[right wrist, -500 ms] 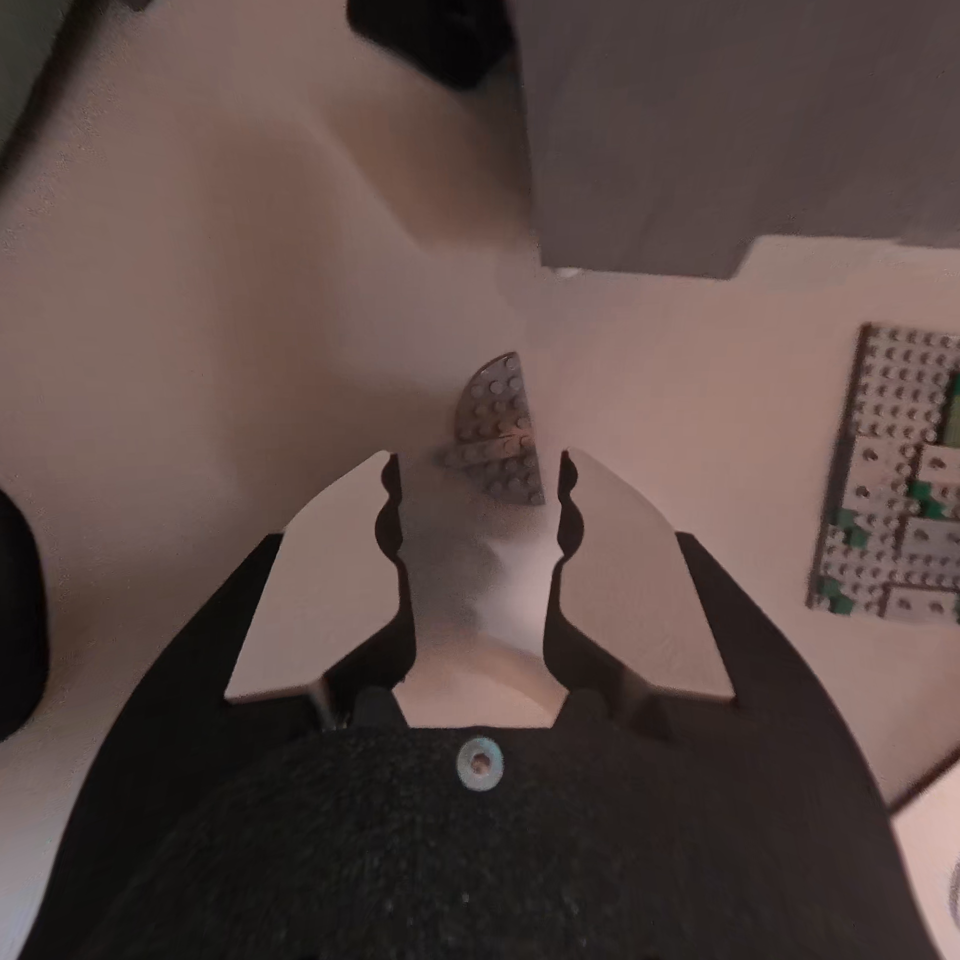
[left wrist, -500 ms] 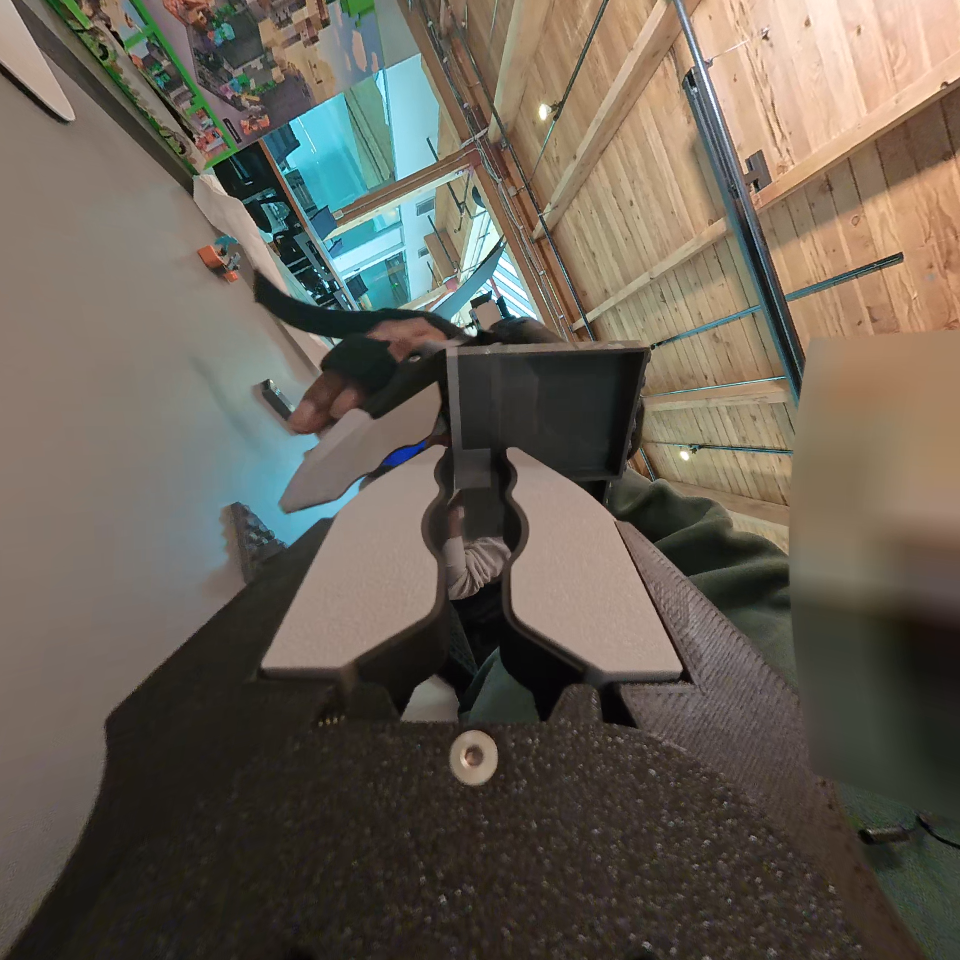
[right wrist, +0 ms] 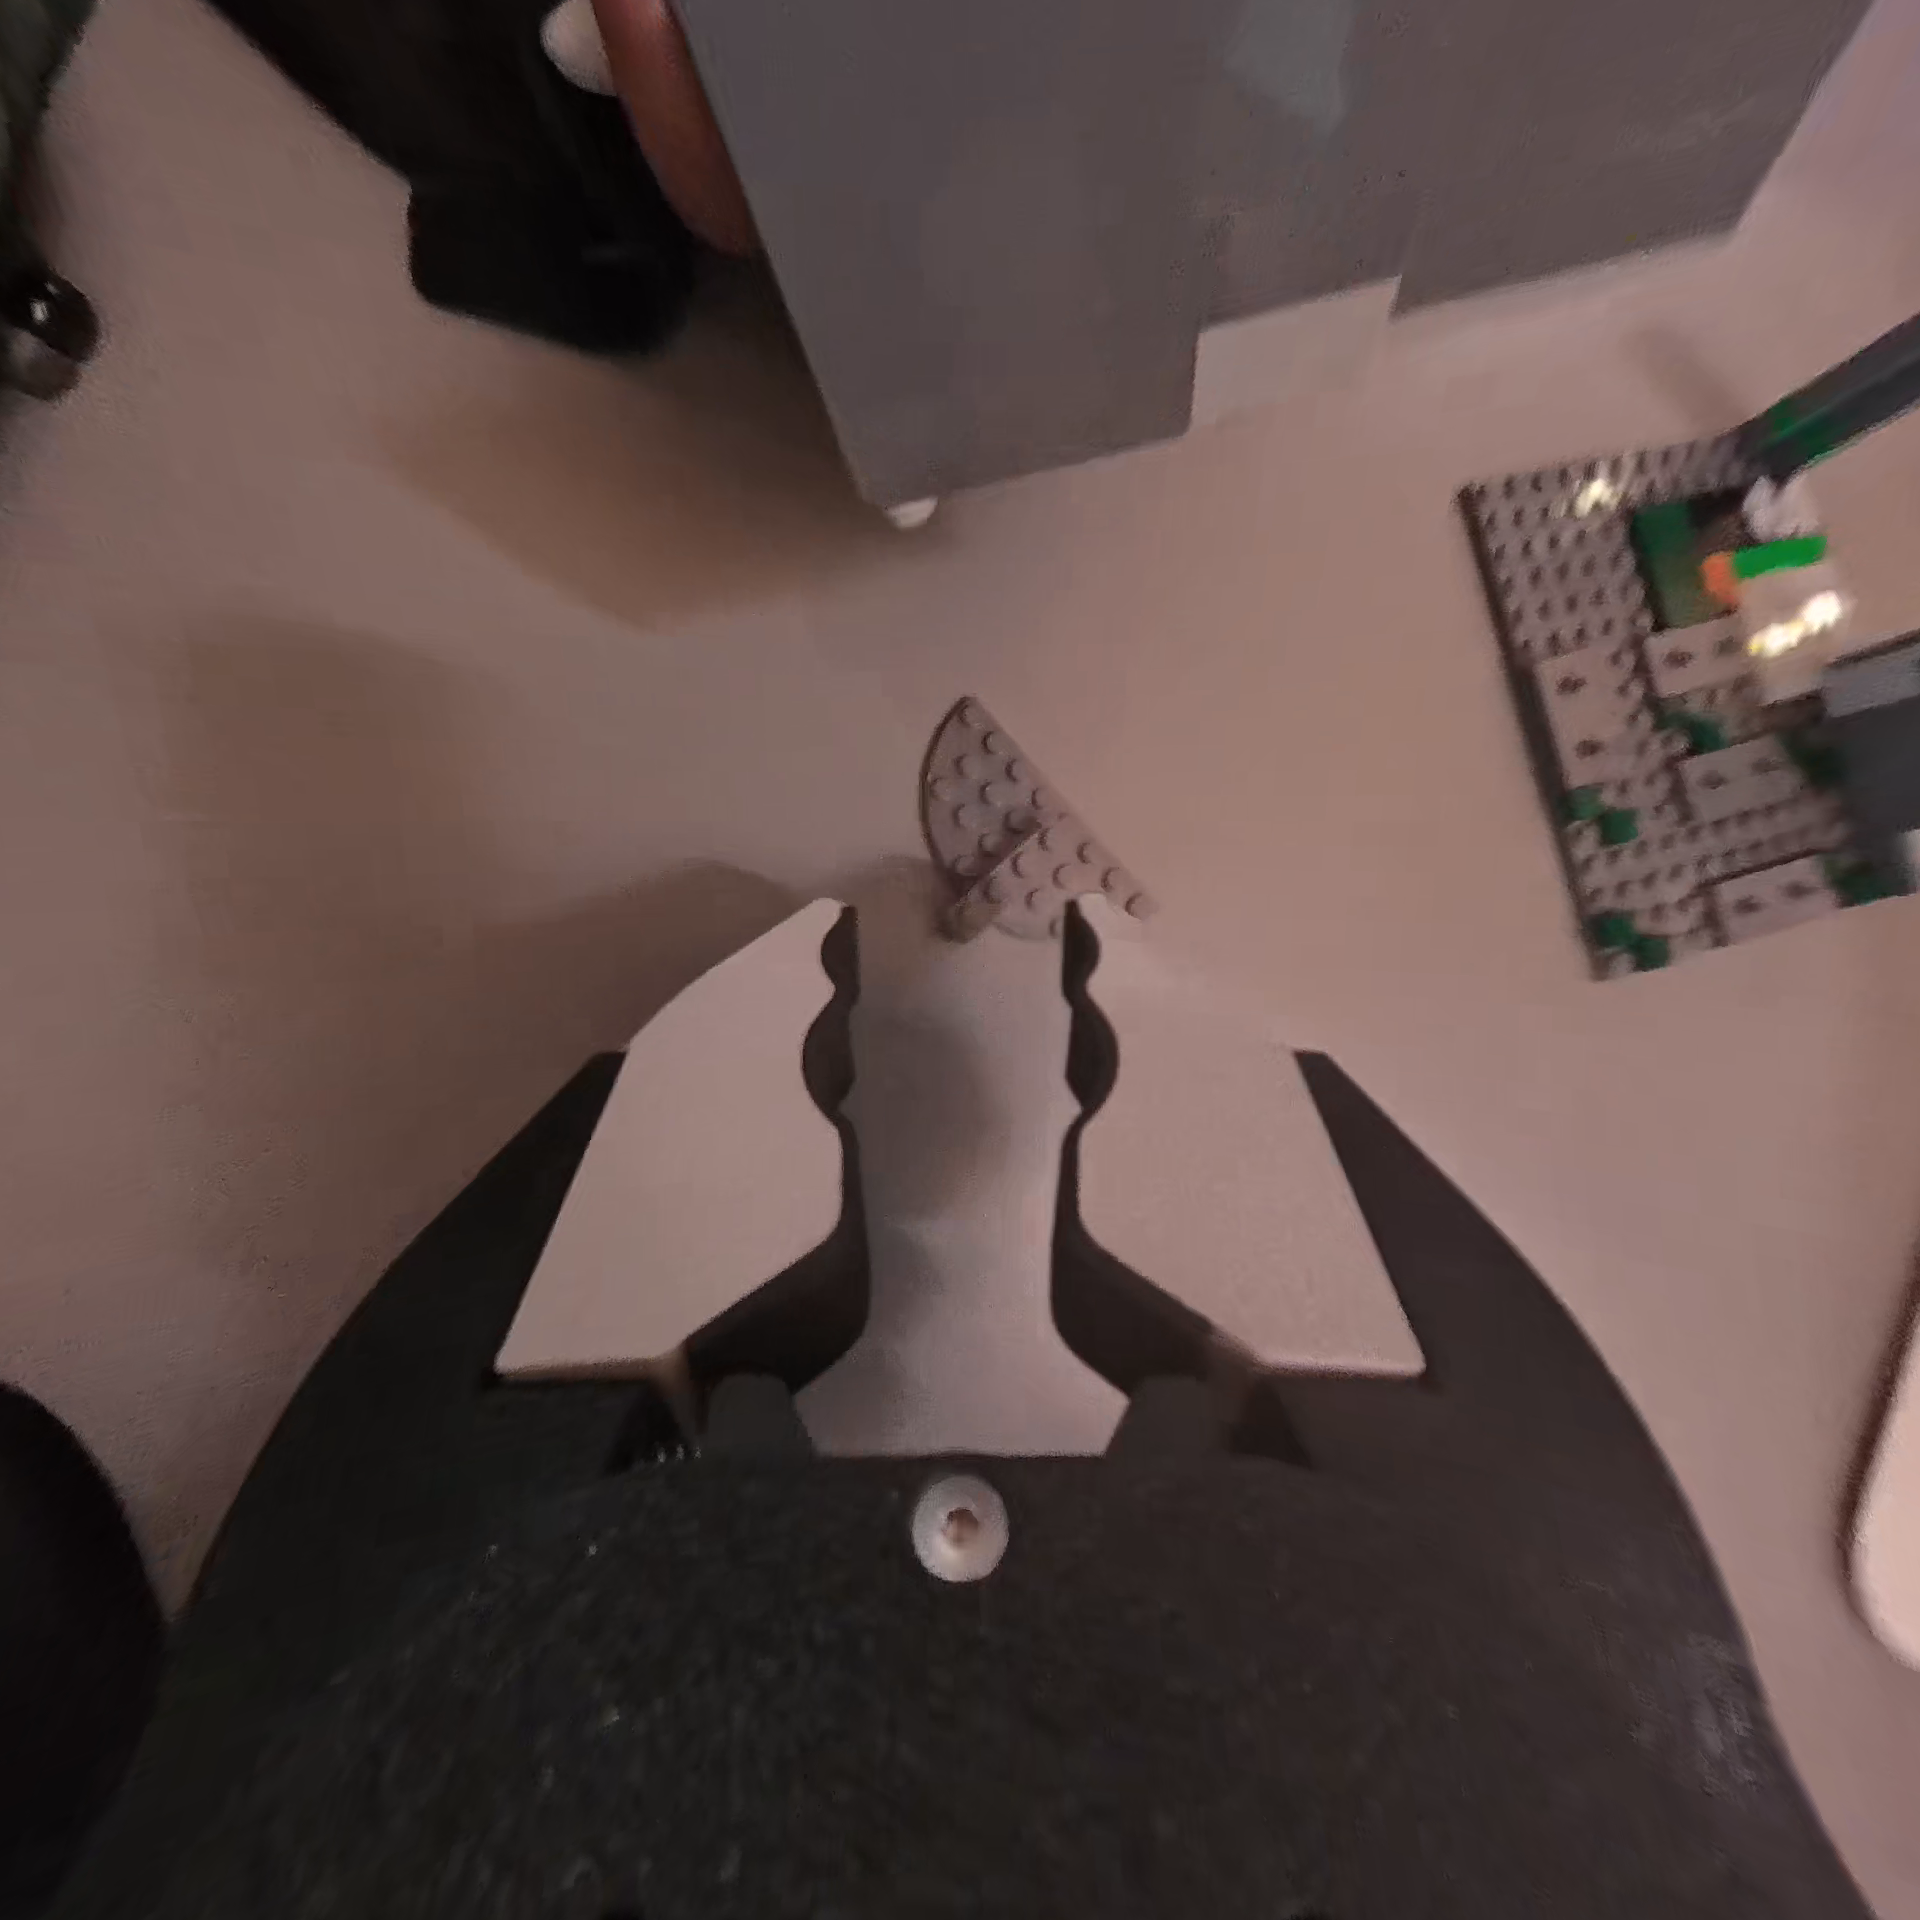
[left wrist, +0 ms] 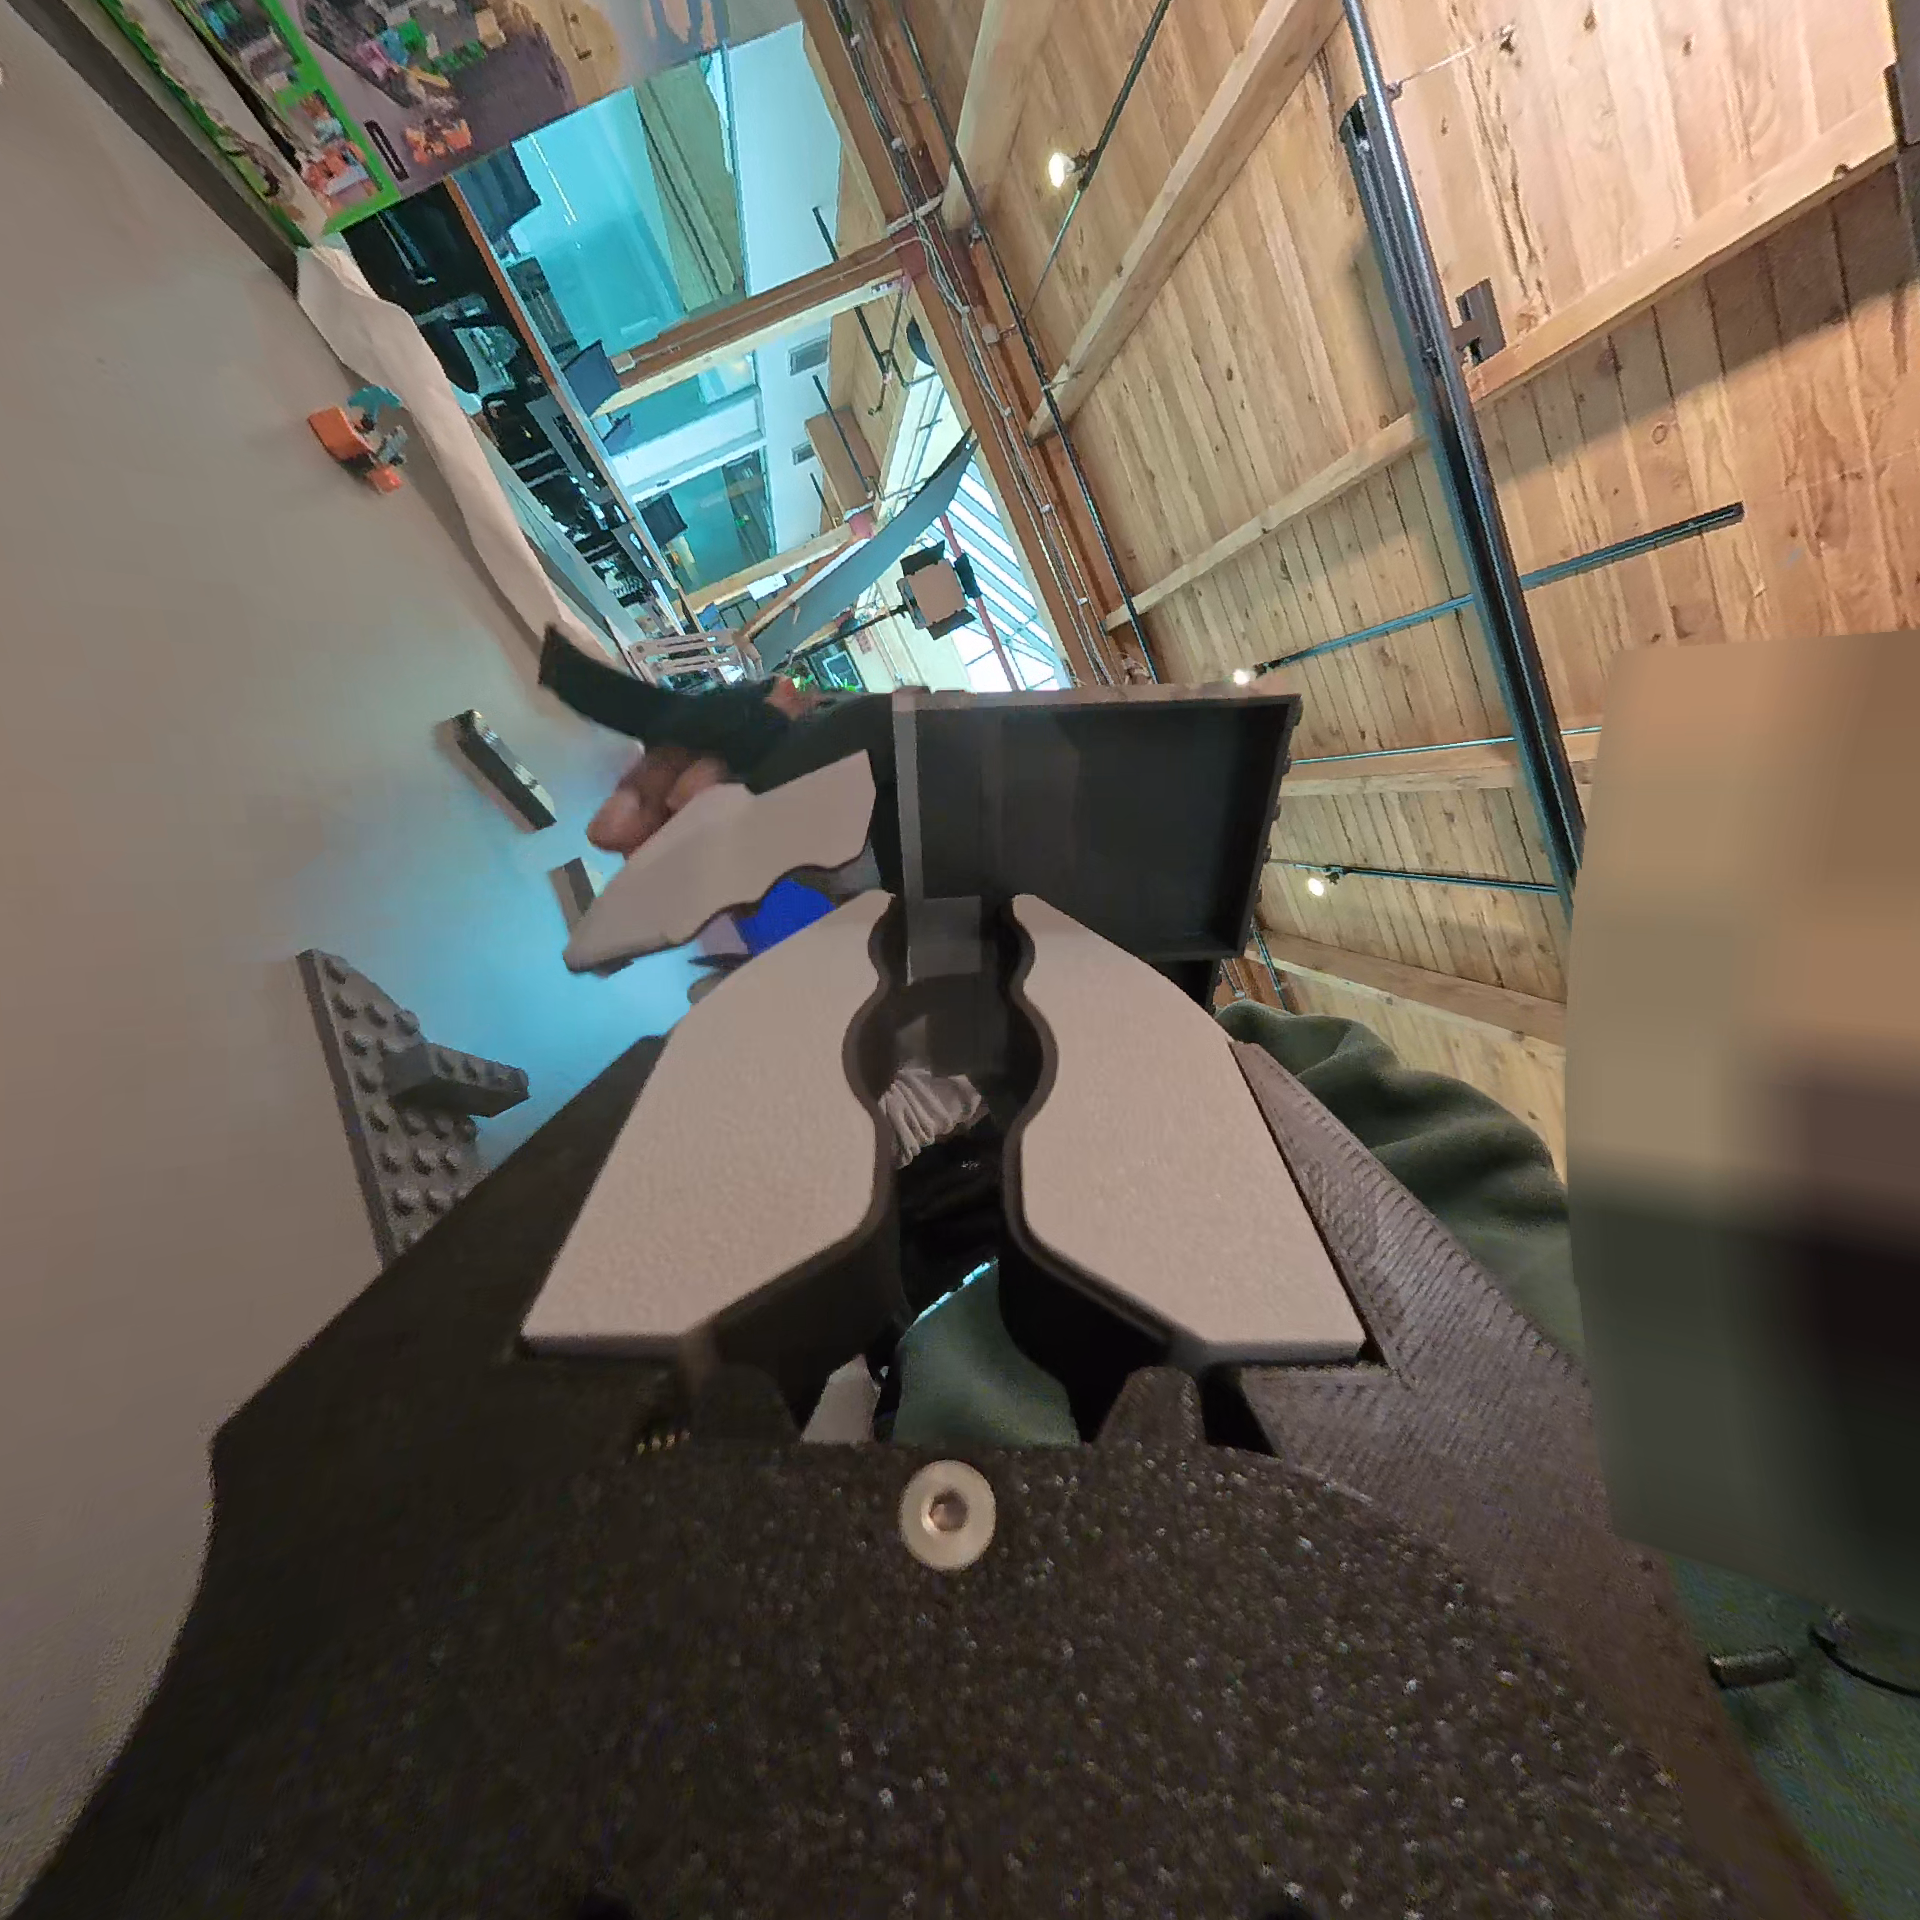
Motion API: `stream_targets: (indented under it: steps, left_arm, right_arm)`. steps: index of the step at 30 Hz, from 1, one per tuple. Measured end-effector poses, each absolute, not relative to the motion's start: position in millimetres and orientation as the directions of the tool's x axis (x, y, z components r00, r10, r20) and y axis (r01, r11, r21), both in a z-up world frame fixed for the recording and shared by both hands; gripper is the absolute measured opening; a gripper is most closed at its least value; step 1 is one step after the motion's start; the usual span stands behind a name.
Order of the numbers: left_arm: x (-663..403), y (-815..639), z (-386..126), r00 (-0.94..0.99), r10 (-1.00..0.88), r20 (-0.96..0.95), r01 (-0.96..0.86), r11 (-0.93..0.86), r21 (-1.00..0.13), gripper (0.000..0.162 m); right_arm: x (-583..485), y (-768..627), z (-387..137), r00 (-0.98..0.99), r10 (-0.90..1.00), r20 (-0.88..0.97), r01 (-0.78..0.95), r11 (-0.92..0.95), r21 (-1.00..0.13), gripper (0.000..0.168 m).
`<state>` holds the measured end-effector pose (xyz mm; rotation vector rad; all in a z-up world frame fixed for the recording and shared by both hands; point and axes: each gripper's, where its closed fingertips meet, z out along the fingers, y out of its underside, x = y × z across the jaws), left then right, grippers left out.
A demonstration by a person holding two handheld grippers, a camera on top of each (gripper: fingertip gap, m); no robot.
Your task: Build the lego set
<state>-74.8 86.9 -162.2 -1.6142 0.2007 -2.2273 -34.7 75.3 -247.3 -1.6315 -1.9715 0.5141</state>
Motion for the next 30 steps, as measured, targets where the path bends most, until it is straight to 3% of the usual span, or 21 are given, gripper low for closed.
stream_targets:
  steps: [8,10,12,17,20,23,27,30]
  left_arm:
    - [-78,86,-162,-0.279,-0.39,0.877,0.226,-0.915,-0.335,0.016]
    - [-79,87,-164,-0.277,-0.387,0.88,0.23,-0.915,-0.331,0.016]
    - [-79,89,-165,-0.275,-0.378,0.884,0.23,-0.919,-0.321,0.016]
    - [-77,88,-167,-0.279,-0.36,0.89,0.216,-0.927,-0.307,0.016]
    - [-76,86,-168,-0.283,-0.349,0.893,0.207,-0.932,-0.298,0.016]
    - [-73,83,-165,-0.291,-0.345,0.892,0.193,-0.935,-0.298,0.016]
    - [-65,76,-166,-0.296,-0.332,0.896,0.153,-0.942,-0.299,0.016]
    - [-58,68,-169,-0.312,-0.292,0.904,0.093,-0.956,-0.277,0.015]
  right_arm:
    - [-47,88,-263,-0.515,0.853,0.092,0.709,0.483,-0.515,0.053]
    - [-46,87,-269,-0.559,0.827,0.064,0.701,0.513,-0.496,0.051]
    - [-47,86,-272,-0.557,0.828,0.06,0.697,0.506,-0.508,0.037]
    - [-45,87,-272,-0.319,0.946,0.065,0.784,0.302,-0.542,0.032]
    - [-29,86,-272,0.03,0.999,0.025,0.868,-0.014,-0.496,0.032]
    - [-24,68,-268,0.334,0.939,-0.085,0.794,-0.329,-0.511,0.032]
    - [-27,62,-262,0.394,0.919,-0.027,0.704,-0.32,-0.634,0.039]
    - [-29,55,-232,0.321,0.947,-0.021,0.609,-0.224,-0.761,0.048]
